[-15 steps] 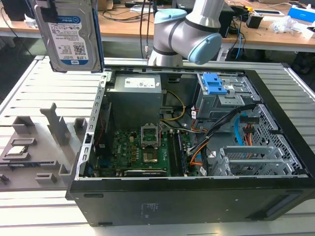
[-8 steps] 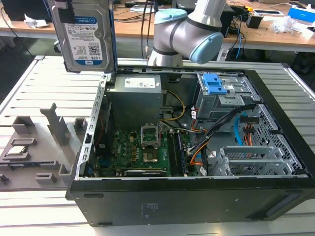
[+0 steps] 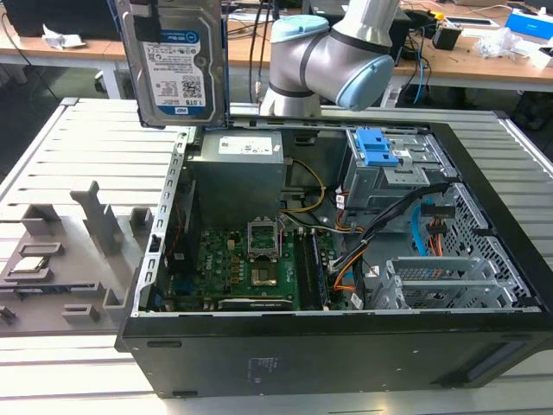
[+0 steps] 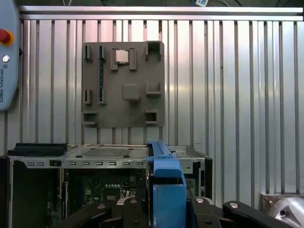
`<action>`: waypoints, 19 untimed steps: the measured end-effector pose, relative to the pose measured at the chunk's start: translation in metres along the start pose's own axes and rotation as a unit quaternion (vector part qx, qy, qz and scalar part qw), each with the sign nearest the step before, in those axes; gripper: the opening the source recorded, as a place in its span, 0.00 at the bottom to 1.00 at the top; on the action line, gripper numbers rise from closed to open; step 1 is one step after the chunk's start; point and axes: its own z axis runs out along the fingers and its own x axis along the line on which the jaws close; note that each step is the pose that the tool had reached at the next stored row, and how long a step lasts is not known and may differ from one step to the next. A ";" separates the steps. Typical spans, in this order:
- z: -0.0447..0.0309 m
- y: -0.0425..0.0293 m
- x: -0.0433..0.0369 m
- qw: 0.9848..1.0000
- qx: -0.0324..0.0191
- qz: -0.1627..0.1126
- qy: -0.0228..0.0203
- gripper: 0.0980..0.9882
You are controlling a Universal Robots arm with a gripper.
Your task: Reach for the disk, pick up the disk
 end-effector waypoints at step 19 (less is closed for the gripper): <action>-0.0029 -0.0751 -0.0003 1.000 0.000 0.000 0.000 0.30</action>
